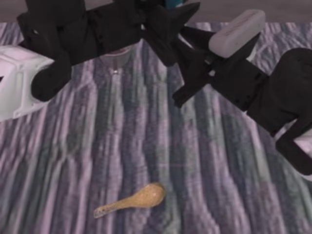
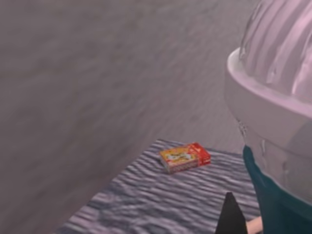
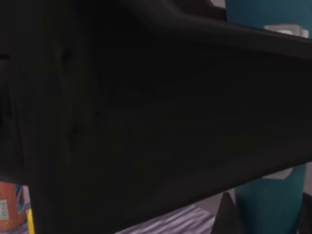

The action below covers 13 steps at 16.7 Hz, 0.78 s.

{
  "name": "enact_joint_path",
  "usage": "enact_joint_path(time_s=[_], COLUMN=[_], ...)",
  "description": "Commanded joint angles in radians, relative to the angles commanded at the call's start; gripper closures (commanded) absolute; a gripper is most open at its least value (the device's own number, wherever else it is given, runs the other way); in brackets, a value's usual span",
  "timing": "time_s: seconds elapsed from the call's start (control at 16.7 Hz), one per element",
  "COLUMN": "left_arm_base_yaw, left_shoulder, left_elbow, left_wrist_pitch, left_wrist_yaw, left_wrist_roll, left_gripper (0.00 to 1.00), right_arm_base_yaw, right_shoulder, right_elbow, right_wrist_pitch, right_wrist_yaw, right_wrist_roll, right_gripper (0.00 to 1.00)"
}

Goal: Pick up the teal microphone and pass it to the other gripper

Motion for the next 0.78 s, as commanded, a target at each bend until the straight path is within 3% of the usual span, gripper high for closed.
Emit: enact_joint_path(time_s=[0.78], left_arm_base_yaw=[0.0], left_shoulder=[0.0], left_elbow=[0.0], left_wrist_pitch=[0.0], left_wrist_yaw=[0.0], left_wrist_roll=[0.0], left_gripper=[1.0], right_arm_base_yaw=[0.0], right_shoulder=[0.0], right_elbow=[0.0], right_wrist_pitch=[0.0], right_wrist_yaw=[0.0], right_wrist_roll=[0.0], right_gripper=[0.02])
